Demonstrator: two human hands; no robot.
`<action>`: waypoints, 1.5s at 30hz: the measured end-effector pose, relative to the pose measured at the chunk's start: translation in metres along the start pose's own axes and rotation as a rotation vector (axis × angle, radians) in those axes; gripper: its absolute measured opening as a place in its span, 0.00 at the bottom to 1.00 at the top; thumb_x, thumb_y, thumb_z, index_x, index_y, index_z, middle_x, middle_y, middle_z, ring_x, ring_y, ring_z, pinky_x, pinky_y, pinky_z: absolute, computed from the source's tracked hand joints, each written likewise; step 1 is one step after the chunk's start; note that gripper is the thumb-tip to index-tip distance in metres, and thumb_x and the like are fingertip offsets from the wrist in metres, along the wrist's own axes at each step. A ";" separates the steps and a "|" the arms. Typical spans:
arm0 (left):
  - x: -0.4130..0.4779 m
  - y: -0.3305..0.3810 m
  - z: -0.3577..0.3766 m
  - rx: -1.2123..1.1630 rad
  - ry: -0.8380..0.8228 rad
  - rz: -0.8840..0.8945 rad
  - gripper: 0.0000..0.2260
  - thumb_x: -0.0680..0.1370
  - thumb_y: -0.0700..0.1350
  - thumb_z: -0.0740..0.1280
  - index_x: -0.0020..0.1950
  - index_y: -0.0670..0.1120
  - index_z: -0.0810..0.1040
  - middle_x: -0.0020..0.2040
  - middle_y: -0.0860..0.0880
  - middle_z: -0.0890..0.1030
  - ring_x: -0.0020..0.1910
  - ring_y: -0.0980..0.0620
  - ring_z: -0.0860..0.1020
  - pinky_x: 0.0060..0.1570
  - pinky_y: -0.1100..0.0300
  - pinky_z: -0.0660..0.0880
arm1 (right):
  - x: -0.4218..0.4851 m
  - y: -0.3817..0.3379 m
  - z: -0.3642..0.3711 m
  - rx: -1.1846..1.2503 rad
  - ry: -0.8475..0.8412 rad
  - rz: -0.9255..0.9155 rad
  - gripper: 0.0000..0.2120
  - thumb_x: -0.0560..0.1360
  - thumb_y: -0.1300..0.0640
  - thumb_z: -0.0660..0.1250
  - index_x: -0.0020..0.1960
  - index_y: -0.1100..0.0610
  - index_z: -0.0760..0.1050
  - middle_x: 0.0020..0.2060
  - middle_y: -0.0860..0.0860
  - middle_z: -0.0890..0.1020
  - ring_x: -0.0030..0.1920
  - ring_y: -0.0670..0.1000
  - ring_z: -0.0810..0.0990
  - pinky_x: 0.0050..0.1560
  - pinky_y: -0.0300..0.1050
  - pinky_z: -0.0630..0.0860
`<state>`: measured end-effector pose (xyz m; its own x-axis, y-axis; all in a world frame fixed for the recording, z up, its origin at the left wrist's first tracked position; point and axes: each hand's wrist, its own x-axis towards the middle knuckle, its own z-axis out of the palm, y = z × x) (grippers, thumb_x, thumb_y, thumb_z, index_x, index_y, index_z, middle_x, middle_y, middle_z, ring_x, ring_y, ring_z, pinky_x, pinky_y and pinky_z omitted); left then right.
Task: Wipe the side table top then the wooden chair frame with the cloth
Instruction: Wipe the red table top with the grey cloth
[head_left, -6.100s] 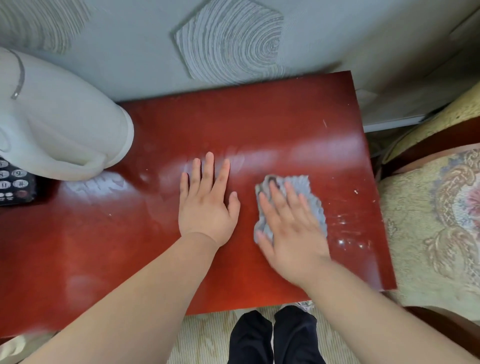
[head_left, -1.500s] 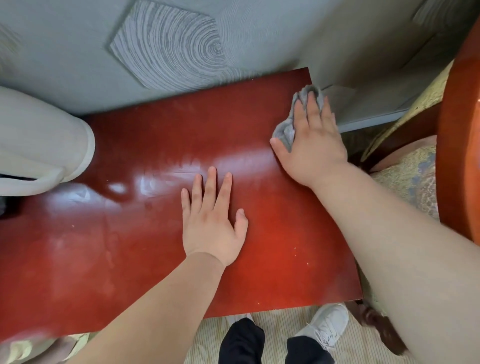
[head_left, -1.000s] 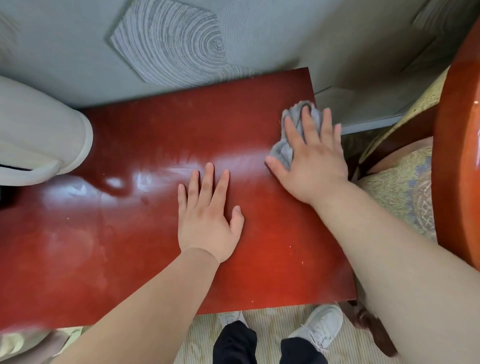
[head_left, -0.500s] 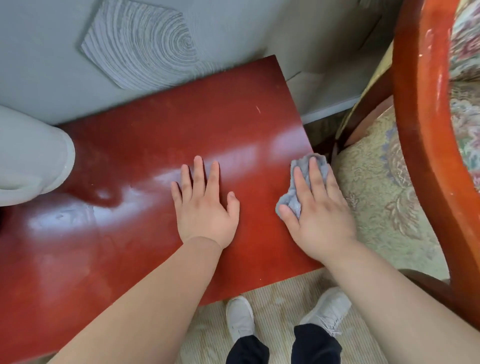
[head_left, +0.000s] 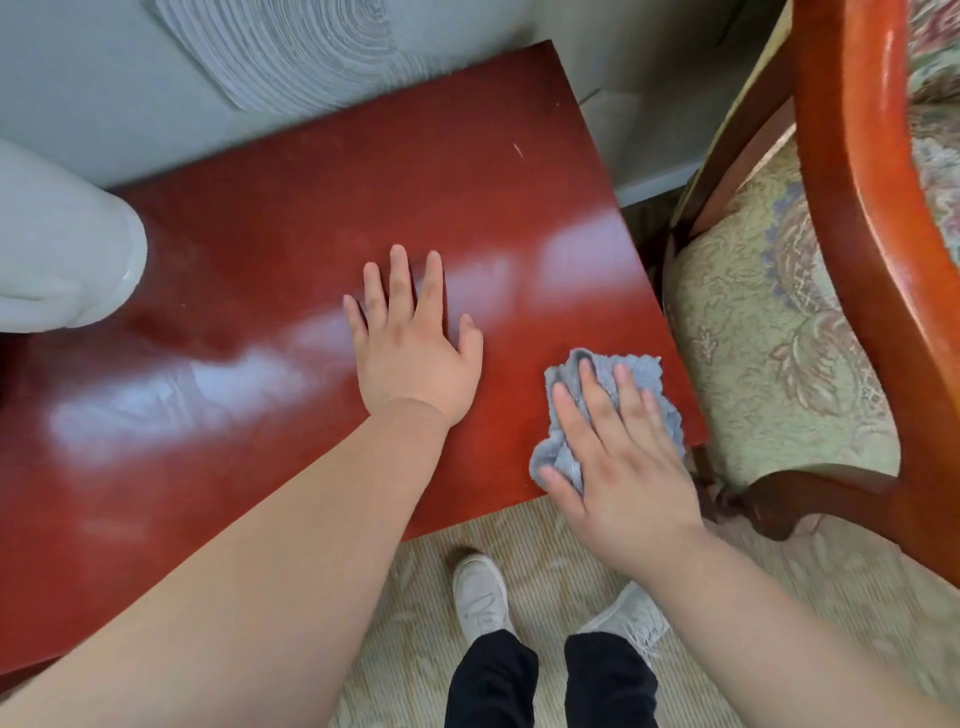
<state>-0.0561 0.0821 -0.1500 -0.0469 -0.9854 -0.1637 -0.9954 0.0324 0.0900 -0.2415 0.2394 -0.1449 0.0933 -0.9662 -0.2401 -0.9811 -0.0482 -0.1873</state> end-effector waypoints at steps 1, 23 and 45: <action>0.000 0.000 0.000 0.002 0.000 0.004 0.33 0.81 0.61 0.51 0.86 0.55 0.52 0.87 0.48 0.48 0.85 0.42 0.46 0.82 0.40 0.44 | 0.005 0.008 -0.001 -0.018 0.008 -0.038 0.37 0.81 0.35 0.55 0.83 0.53 0.57 0.84 0.53 0.55 0.84 0.59 0.46 0.81 0.63 0.52; -0.098 -0.076 0.009 -0.059 0.009 0.298 0.30 0.82 0.56 0.57 0.84 0.51 0.62 0.85 0.46 0.59 0.84 0.42 0.55 0.83 0.42 0.49 | 0.029 -0.006 -0.002 -0.083 0.037 0.042 0.38 0.80 0.33 0.53 0.84 0.51 0.56 0.84 0.53 0.54 0.83 0.63 0.46 0.81 0.66 0.48; -0.102 -0.072 0.005 -0.052 0.013 0.265 0.31 0.80 0.53 0.58 0.84 0.52 0.62 0.86 0.48 0.57 0.85 0.43 0.53 0.83 0.42 0.50 | 0.017 -0.044 0.008 0.031 0.101 0.333 0.35 0.81 0.40 0.54 0.84 0.53 0.54 0.84 0.56 0.53 0.82 0.66 0.45 0.80 0.66 0.43</action>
<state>0.0199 0.1810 -0.1445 -0.3042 -0.9457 -0.1147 -0.9428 0.2817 0.1781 -0.1956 0.2268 -0.1481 -0.2502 -0.9477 -0.1981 -0.9490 0.2806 -0.1440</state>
